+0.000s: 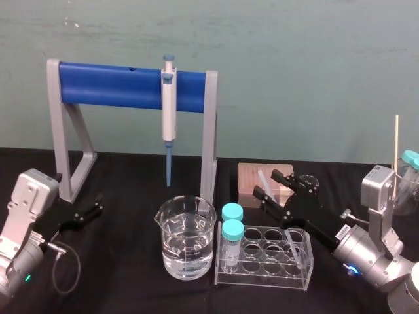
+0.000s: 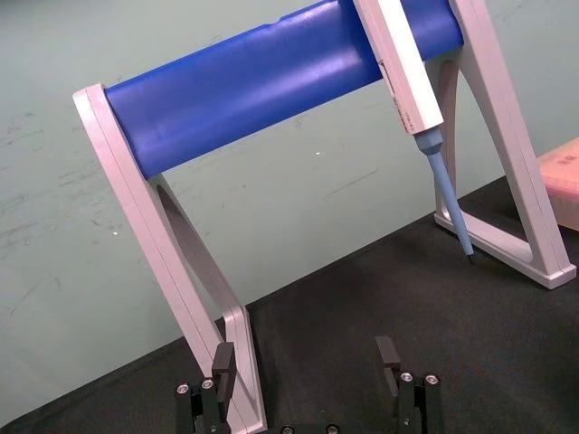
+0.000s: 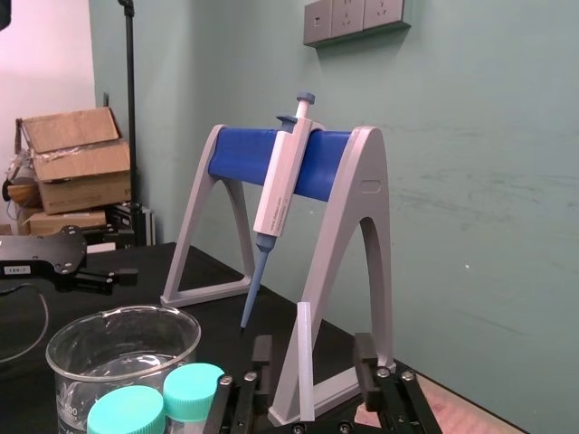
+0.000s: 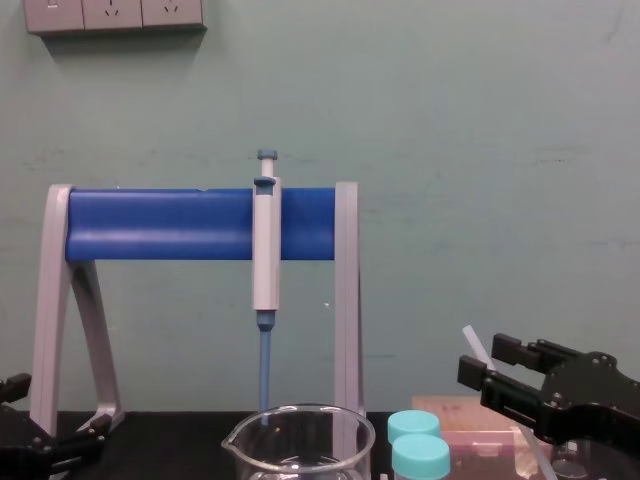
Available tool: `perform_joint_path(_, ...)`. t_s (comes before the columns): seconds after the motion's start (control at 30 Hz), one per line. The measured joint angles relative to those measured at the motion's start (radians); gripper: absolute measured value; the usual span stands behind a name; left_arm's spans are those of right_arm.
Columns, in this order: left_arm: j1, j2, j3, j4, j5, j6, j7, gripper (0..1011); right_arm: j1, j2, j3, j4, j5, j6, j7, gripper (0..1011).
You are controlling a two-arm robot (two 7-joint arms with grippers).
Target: Pick up the stirring rod with one hand, then place it down.
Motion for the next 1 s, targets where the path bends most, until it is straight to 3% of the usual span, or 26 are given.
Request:
perform_joint_path(0.5,0.000,0.000,0.000,0.000,0.000,0.000,0.000,1000,-0.002,0.000,0.000,-0.003,-0.004,-0.002,-0.002,1002)
perform_joint_path(0.83,0.000,0.000,0.000,0.000,0.000,0.000,0.000,1000,-0.060,-0.007,0.046,-0.124,-0.112,-0.106,-0.134,1003)
perform_joint_path(1.0,0.000,0.000,0.000,0.000,0.000,0.000,0.000,1001,-0.090,-0.015,0.077,-0.176,-0.155,-0.115,-0.196,1003)
